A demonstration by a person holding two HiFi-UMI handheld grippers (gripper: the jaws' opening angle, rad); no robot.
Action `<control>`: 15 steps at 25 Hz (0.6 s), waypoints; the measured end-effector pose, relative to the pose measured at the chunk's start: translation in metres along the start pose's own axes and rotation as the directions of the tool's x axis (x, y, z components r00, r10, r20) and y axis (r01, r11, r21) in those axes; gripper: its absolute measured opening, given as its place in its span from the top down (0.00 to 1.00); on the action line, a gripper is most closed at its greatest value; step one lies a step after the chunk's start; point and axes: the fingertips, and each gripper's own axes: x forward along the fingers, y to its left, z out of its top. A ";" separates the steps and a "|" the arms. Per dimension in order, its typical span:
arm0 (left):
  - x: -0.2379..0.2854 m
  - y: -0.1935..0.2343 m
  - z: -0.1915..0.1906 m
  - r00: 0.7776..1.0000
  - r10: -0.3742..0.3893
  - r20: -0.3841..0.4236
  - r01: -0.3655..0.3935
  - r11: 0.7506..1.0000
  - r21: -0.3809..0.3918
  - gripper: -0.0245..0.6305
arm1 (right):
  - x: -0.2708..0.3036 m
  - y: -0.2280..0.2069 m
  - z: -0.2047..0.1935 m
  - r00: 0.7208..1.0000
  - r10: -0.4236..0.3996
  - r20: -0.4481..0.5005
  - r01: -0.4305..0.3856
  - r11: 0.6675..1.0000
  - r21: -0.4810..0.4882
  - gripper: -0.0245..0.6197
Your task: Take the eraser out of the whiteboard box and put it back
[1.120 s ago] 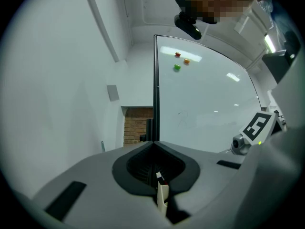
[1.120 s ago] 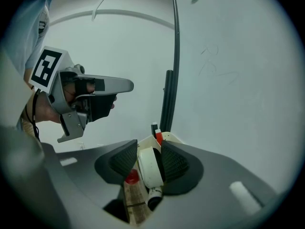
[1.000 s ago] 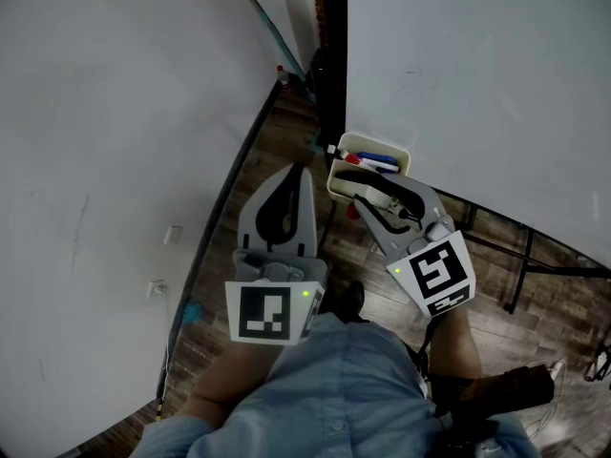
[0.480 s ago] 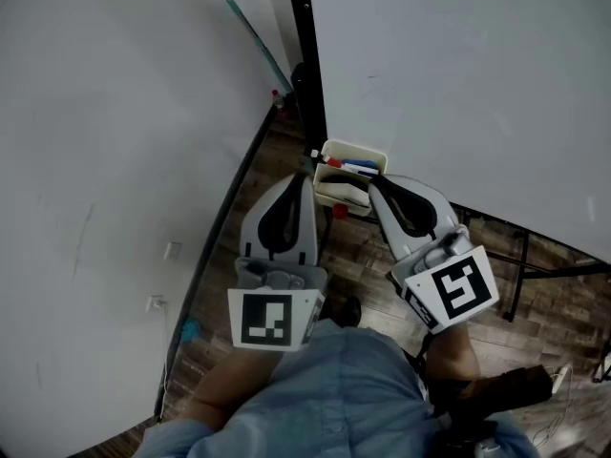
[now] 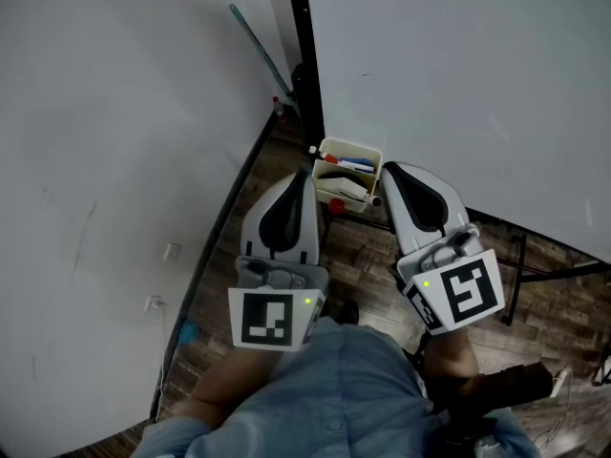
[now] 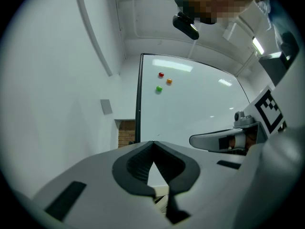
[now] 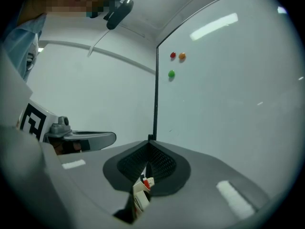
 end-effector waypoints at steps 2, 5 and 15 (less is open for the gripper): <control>-0.002 -0.001 0.001 1.000 0.001 0.003 -0.001 1.000 0.000 0.96 | -0.001 0.002 0.002 1.000 0.002 0.001 -0.002 1.000 -0.008 0.96; -0.003 -0.001 0.001 1.000 0.001 0.002 -0.001 1.000 -0.001 0.96 | -0.001 0.005 0.002 1.000 0.011 -0.002 -0.011 1.000 -0.016 0.96; -0.005 0.001 0.002 1.000 0.006 0.000 -0.006 1.000 -0.001 0.96 | 0.000 0.007 0.004 1.000 0.015 0.003 -0.015 1.000 -0.018 0.96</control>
